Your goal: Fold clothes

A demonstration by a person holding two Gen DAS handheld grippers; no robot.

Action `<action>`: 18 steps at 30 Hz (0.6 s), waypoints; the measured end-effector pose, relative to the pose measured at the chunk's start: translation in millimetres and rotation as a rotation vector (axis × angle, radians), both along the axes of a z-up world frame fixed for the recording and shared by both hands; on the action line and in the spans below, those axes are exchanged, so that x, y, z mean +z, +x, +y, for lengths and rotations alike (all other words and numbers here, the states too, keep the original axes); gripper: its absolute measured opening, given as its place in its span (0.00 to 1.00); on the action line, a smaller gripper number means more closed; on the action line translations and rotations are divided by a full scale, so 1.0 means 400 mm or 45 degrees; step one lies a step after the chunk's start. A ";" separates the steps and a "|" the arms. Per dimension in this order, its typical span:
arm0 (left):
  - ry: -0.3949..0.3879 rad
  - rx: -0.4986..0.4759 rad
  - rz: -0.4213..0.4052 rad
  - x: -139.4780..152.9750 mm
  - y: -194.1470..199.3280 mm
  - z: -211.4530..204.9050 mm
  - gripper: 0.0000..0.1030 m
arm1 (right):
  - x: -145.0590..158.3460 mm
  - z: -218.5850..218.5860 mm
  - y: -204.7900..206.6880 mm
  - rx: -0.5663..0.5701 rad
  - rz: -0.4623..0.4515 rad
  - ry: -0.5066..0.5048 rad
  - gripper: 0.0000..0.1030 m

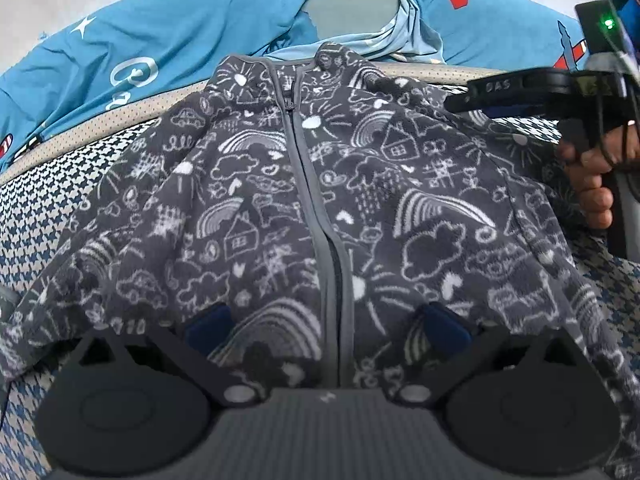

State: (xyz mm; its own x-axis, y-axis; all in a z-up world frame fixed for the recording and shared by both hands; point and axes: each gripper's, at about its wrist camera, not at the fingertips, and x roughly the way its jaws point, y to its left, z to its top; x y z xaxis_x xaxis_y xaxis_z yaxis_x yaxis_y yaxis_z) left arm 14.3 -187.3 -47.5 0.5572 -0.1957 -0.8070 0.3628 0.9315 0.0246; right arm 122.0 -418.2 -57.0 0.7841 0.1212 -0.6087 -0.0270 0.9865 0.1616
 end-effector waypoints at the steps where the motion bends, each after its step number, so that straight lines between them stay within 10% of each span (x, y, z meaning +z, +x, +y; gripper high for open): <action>1: -0.001 0.001 0.005 -0.001 0.001 0.001 1.00 | -0.007 0.006 0.004 0.008 0.010 -0.008 0.50; 5: -0.001 0.007 0.021 -0.007 0.005 0.003 1.00 | -0.023 0.023 0.013 0.022 0.005 -0.033 0.48; 11: -0.005 0.016 0.032 -0.013 0.010 0.005 1.00 | -0.026 0.038 0.017 0.025 0.004 -0.035 0.08; 18: -0.011 0.035 0.030 -0.012 0.017 0.011 1.00 | 0.002 0.029 0.008 -0.174 -0.071 -0.106 0.05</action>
State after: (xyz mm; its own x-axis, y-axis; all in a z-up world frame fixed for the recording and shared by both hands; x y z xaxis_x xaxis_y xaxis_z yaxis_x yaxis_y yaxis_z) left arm 21.1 -183.1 -52.1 0.5432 -0.1881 -0.8182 0.3378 0.9412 0.0079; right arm 125.2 -406.6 -56.1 0.8226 -0.0380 -0.5673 0.1016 0.9915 0.0808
